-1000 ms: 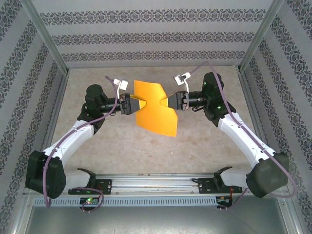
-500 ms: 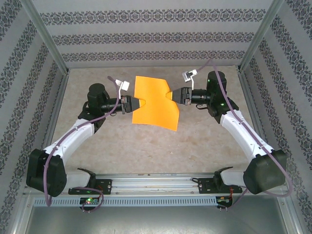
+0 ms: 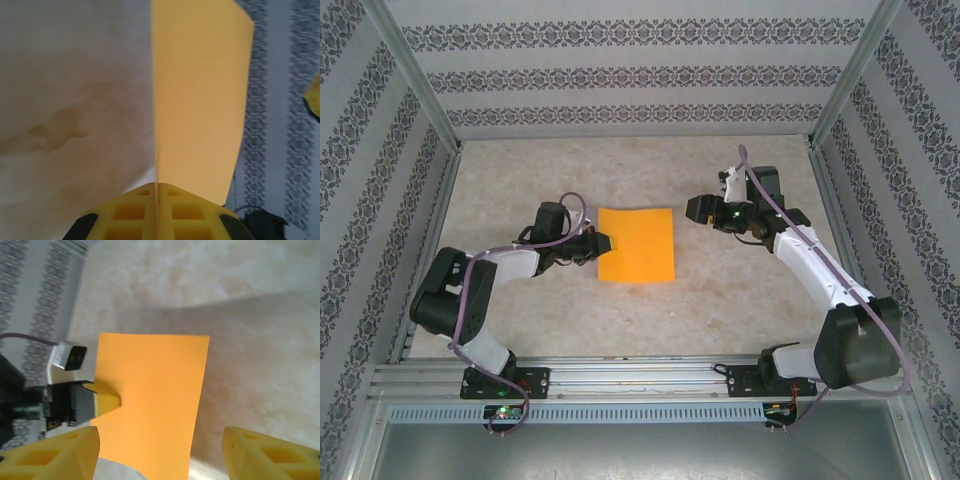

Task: Fold a paper plane with a square sheet of paper (fold left side to right side)
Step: Place a square sheet of paper at the center of the table.

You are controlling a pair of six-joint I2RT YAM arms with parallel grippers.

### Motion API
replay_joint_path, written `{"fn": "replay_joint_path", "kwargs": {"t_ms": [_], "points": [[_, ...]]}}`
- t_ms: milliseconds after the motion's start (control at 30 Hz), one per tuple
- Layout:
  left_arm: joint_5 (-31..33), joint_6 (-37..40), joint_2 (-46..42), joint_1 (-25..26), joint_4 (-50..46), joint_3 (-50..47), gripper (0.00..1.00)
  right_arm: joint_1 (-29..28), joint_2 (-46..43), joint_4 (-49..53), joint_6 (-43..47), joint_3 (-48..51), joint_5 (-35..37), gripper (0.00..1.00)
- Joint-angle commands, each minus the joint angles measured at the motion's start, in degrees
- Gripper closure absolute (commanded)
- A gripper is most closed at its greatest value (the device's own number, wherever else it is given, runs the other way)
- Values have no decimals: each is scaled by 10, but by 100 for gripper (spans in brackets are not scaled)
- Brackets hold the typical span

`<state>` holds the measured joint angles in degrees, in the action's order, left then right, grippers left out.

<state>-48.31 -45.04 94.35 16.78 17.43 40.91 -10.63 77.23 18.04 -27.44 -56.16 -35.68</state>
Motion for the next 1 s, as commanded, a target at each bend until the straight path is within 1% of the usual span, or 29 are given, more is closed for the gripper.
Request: {"fn": "replay_joint_path", "kwargs": {"t_ms": [0,133,233,267,333,367,533,767,833,867,900,967], "points": [[48,15,26,8,-36,9,100,-9,26,-6,-6,32,34,42],[60,34,53,9,-77,26,100,-42,80,-43,-39,47,25,62],[64,47,62,10,-100,37,100,-75,139,-67,-66,43,22,80],[65,53,64,10,-110,41,100,-82,153,-70,-71,39,23,84],[77,66,65,12,-143,52,100,-98,193,-73,-77,27,19,97],[78,72,66,12,-155,57,100,-104,207,-74,-77,20,15,100],[75,89,65,14,-186,73,97,-123,263,-70,-74,-6,21,100],[71,99,65,18,-207,89,92,-126,298,-38,-66,-13,41,100],[66,97,62,19,-208,95,88,-127,302,-27,-61,-11,48,100],[63,96,60,20,-209,99,84,-128,303,-23,-58,-10,54,100],[62,97,57,22,-214,105,78,-128,304,-18,-56,-10,59,100],[59,101,53,25,-228,119,71,-129,308,-12,-54,-9,63,100]]}}
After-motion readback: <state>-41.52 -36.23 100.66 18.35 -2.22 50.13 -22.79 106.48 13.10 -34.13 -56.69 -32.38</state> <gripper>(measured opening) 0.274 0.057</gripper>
